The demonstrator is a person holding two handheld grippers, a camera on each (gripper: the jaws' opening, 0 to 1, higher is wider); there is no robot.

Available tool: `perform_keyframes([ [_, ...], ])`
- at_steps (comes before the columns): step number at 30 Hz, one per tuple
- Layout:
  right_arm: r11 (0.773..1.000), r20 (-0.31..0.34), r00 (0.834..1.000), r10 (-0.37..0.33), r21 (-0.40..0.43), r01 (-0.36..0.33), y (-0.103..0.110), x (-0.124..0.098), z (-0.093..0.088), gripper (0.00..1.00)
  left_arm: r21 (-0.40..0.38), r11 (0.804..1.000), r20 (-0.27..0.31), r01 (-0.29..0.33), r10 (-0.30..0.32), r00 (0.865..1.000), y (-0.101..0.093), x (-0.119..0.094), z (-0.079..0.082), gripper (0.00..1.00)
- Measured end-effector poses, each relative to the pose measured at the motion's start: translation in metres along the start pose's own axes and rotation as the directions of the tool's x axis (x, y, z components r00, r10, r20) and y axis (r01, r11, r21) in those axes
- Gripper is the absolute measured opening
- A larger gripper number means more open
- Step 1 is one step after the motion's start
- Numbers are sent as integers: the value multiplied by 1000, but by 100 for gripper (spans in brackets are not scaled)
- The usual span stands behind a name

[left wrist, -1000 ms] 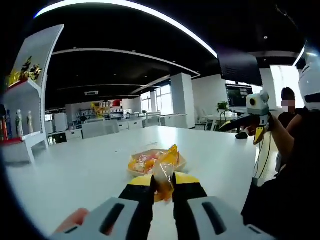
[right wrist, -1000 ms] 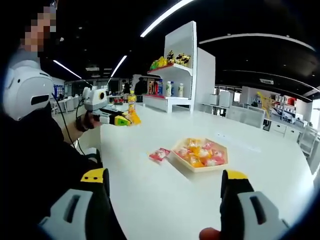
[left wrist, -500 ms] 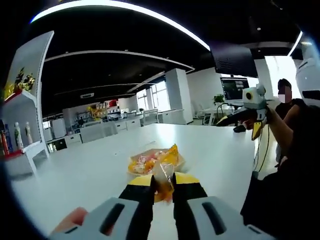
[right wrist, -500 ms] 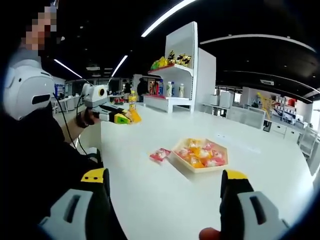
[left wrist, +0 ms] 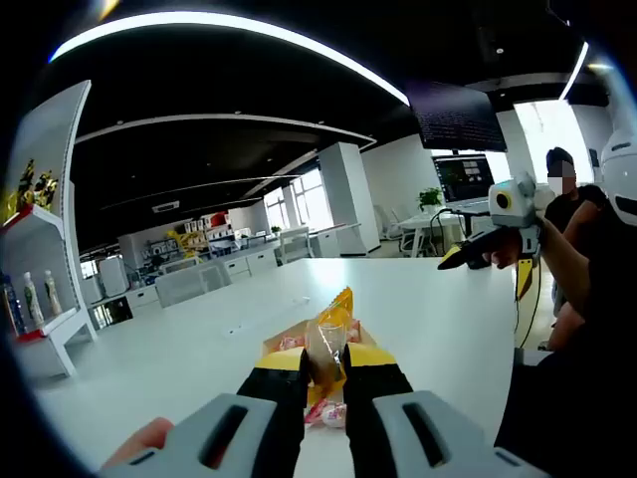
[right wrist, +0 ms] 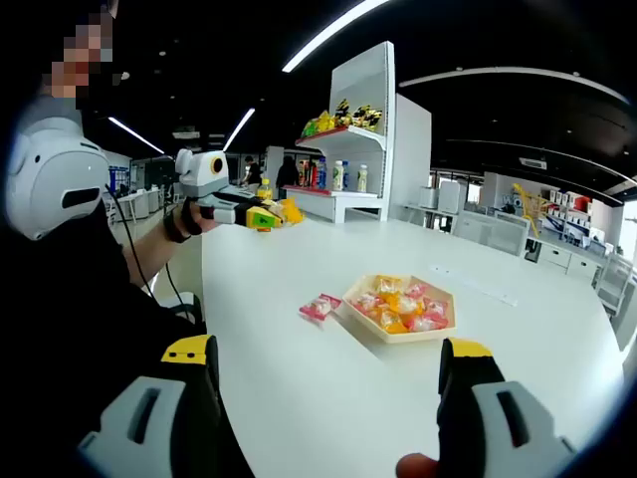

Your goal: Pick up the marshmallows scattered on the table and place them into the bowl on the table

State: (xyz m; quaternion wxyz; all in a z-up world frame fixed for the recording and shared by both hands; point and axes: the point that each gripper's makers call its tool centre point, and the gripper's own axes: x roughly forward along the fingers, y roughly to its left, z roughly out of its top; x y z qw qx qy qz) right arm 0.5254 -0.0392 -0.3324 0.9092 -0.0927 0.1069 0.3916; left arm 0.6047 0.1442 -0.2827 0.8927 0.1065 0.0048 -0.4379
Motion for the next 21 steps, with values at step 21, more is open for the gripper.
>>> perform_keyframes([
  [21, 1000, -26, 1000, -13, -14, 13, -3, -4, 2, 87, 72, 997, -8, -8, 8, 1000, 44, 128, -11, 13],
])
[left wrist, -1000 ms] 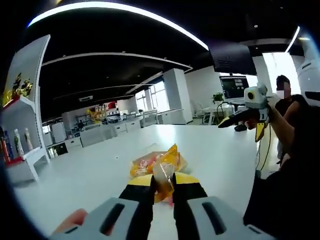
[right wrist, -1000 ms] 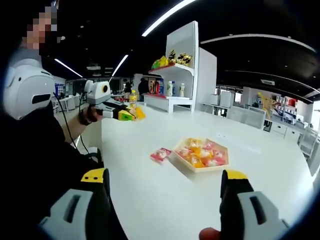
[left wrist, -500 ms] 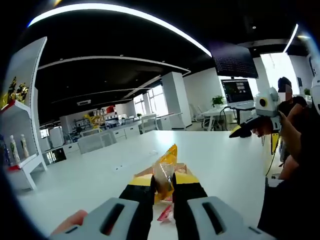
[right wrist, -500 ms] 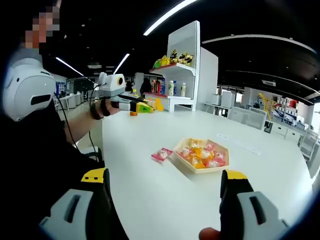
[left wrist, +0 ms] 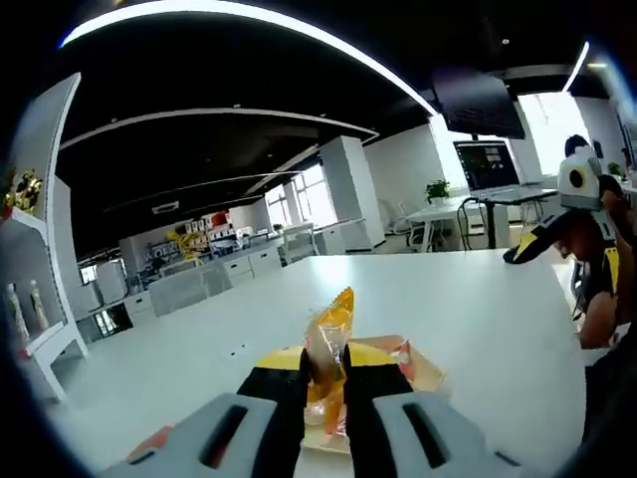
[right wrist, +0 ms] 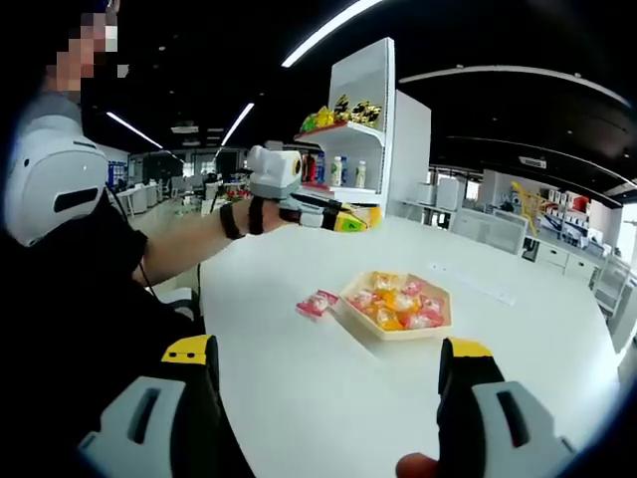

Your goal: Pick up the marshmallows scattered on the table and place them into the bowl on the table

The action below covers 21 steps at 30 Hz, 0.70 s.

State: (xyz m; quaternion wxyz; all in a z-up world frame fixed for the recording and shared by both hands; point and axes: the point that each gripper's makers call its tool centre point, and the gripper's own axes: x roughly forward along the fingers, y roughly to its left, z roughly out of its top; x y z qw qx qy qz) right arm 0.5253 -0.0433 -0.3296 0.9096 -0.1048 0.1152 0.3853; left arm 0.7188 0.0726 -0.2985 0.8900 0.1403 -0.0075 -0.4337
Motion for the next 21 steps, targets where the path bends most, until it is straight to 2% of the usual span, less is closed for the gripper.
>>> perform_keyframes([
  [2, 1000, 0, 1000, -1, -5, 1, 1, -2, 3, 87, 52, 998, -19, -28, 29, 999, 8, 15, -8, 13],
  [4, 1000, 3, 1000, -1, -7, 1, 2, -4, 5, 87, 49, 999, -18, -20, 21, 1000, 9, 26, -15, 13],
  [11, 1000, -16, 1000, -13, -9, 13, 2, -7, 3, 87, -66, 998, -19, -3, 1, 1000, 14, 46, -34, 13],
  [16, 1000, -15, 1000, -12, -8, 11, 3, -7, 4, 87, -79, 996, -9, 46, -47, 999, 13, 51, -42, 14],
  [21, 1000, -25, 1000, -4, -9, 4, 5, -4, 3, 87, -119, 991, -38, 56, -61, 997, 11, 57, -59, 14],
])
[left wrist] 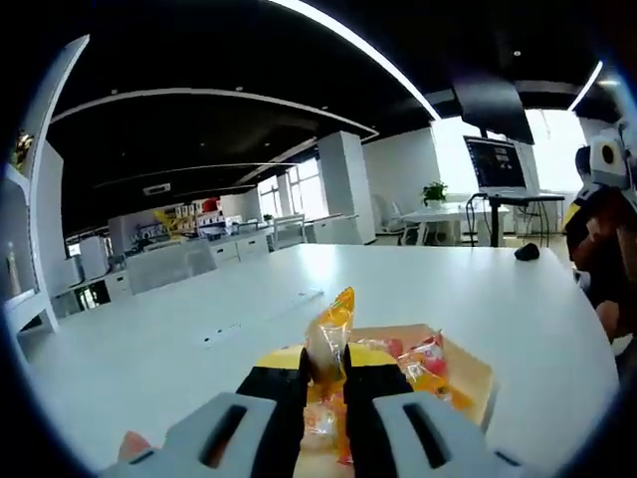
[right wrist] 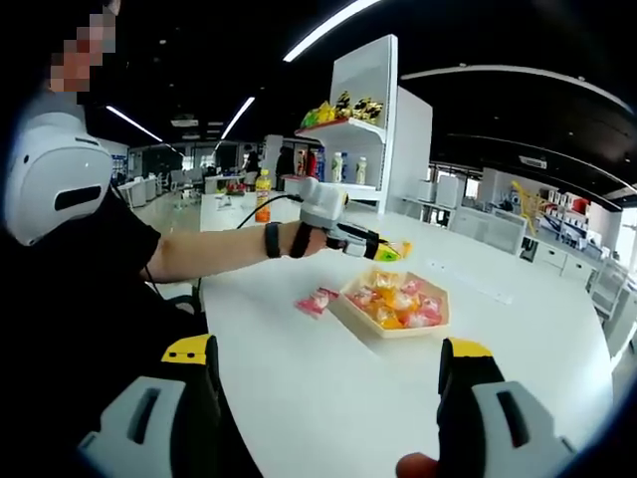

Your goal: Pick up the marshmallows scattered on the table and place them into the bowl on the table

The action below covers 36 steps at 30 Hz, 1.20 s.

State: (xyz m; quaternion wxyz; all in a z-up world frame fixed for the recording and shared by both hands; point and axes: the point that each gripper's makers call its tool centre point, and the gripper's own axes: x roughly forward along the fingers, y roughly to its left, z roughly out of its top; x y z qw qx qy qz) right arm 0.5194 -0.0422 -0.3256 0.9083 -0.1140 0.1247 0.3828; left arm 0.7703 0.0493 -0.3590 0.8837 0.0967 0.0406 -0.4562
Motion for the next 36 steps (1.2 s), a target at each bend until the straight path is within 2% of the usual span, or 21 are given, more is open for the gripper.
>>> perform_keyframes([
  [2, 1000, -2, 1000, 4, -1, -4, 1, 1, 0, 87, -38, 999, -4, 22, -22, 1000, -5, 3, -5, 14],
  [4, 1000, -2, 1000, 5, 3, -5, 1, 2, 0, 87, -64, 997, 16, 30, -29, 999, -6, 6, -6, 14],
  [10, 1000, -13, 1000, 4, 6, -4, 0, 3, -4, 87, -91, 995, 10, 44, -43, 999, -9, 11, -12, 14],
  [20, 1000, -11, 1000, 7, 6, -7, 1, 2, -5, 87, -167, 985, 1, 34, -34, 999, -8, 11, -16, 15],
  [24, 1000, -11, 1000, 5, 6, -5, 1, 0, -6, 87, -90, 996, -19, 21, -23, 1000, -9, 12, -22, 15],
  [36, 1000, -11, 1000, 3, 8, -3, 0, 1, -6, 87, -96, 994, -29, 43, -46, 999, -12, 12, -27, 21],
])
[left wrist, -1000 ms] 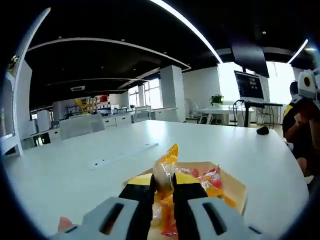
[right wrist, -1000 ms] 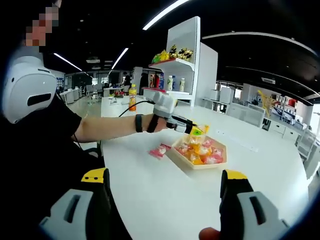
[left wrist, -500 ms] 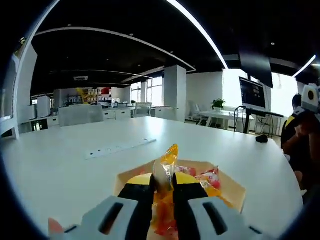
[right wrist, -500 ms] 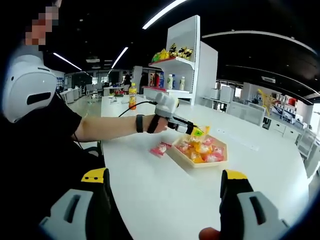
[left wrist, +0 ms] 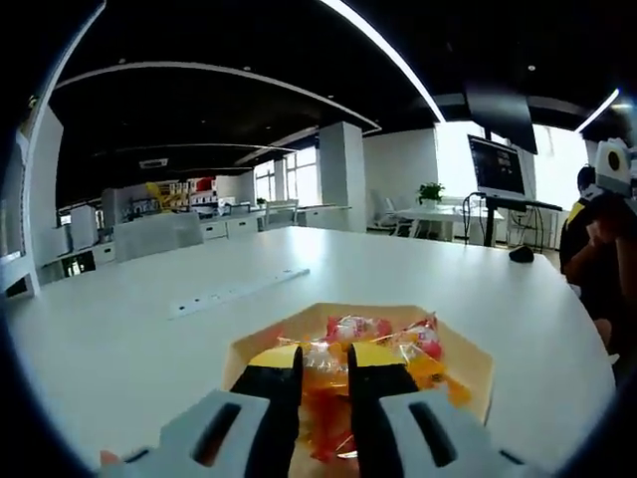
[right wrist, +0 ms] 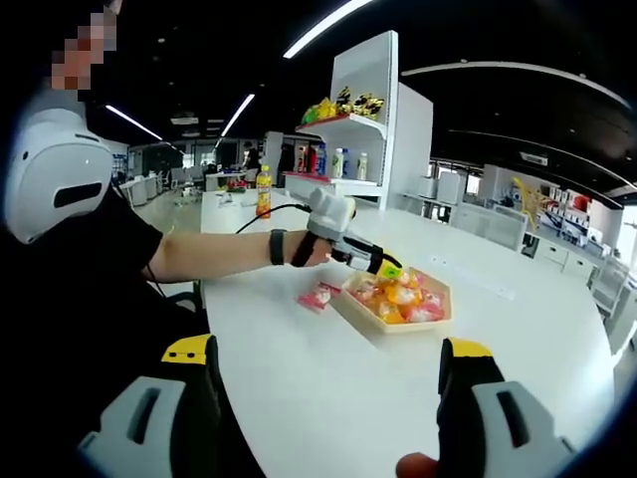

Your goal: Pick up the marshmallows scattered on the table and place them into the bowl on the table

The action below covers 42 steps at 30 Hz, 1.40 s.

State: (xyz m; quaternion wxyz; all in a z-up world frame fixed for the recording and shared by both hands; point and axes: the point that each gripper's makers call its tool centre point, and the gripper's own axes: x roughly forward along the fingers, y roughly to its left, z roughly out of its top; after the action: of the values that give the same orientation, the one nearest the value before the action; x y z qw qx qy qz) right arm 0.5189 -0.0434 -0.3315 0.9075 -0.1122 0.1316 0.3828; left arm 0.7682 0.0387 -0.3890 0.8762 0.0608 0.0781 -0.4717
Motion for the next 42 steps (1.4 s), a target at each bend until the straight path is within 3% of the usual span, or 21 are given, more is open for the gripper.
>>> perform_keyframes([
  [3, 1000, -3, 1000, 0, 0, 0, 0, 1, -1, 87, -19, 1000, 13, -2, 2, 1000, 1, -2, 2, 24],
  [9, 1000, -2, 1000, 3, 0, -3, 0, 2, 0, 87, -68, 997, 53, 33, -30, 998, -9, -3, 11, 57],
  [13, 1000, -3, 1000, 3, -1, -3, 0, 2, 0, 87, -37, 998, 43, 42, -41, 998, -16, -3, 10, 61],
  [17, 1000, -1, 1000, 3, -2, -3, 1, 1, 0, 87, -54, 996, 61, 66, -62, 996, -22, -2, 14, 82],
  [21, 1000, -3, 1000, -1, -1, 1, -1, 0, -1, 87, 6, 993, 79, 117, -117, 990, -39, -5, 21, 94],
  [24, 1000, -3, 1000, -5, -3, 5, -2, 0, 0, 87, 45, 988, 90, 147, -150, 985, -50, -7, 27, 95],
  [25, 1000, 0, 1000, -4, -3, 4, -1, 0, 1, 87, 90, 986, 102, 140, -149, 984, -52, -8, 30, 95],
  [28, 1000, 10, 1000, 8, 0, -8, 2, -1, 2, 87, 152, 980, 73, 127, -139, 988, -55, -10, 27, 96],
  [34, 1000, 2, 1000, 3, -4, -3, 1, -1, -1, 87, 107, 979, 84, 175, -184, 979, -75, -25, 40, 96],
  [42, 1000, 31, 999, 11, 12, -11, 2, -3, 3, 87, 181, 971, 52, 158, -170, 984, -97, -61, 52, 96],
])
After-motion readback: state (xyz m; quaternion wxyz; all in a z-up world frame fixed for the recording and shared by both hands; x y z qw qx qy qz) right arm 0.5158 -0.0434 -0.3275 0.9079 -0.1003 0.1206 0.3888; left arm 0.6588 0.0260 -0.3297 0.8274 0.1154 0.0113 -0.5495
